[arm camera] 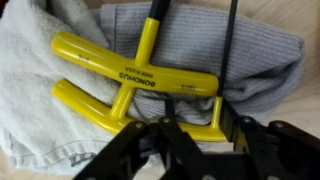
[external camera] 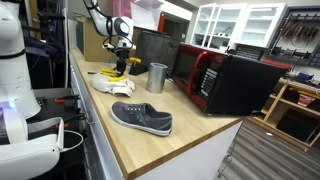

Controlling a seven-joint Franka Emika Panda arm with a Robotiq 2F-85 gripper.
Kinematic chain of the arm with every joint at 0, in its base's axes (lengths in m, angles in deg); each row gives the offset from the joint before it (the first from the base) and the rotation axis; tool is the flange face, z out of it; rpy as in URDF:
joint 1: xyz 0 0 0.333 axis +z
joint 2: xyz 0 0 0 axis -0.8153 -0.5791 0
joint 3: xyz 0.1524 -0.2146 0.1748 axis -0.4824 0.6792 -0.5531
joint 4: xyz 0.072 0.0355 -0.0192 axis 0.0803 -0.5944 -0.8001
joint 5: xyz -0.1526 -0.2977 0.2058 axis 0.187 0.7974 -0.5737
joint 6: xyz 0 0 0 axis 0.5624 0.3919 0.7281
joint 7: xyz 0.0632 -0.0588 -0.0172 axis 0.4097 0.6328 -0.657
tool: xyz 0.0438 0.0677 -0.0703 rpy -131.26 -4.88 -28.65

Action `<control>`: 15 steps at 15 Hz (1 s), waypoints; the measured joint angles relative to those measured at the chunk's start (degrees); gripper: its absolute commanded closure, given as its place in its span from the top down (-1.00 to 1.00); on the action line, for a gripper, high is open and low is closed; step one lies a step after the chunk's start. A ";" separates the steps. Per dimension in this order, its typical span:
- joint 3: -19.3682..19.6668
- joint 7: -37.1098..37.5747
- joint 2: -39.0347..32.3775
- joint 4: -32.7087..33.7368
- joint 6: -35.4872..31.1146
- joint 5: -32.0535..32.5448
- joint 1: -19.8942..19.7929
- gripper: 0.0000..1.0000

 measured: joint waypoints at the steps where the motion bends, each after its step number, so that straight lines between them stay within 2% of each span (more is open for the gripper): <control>1: 0.00 0.10 -0.06 0.09 0.13 -0.07 0.00 -0.57; 9: 0.00 -0.12 0.62 0.37 0.31 -0.99 0.02 -0.57; 15: 0.01 -1.14 7.04 0.58 0.27 -2.91 -0.25 -0.57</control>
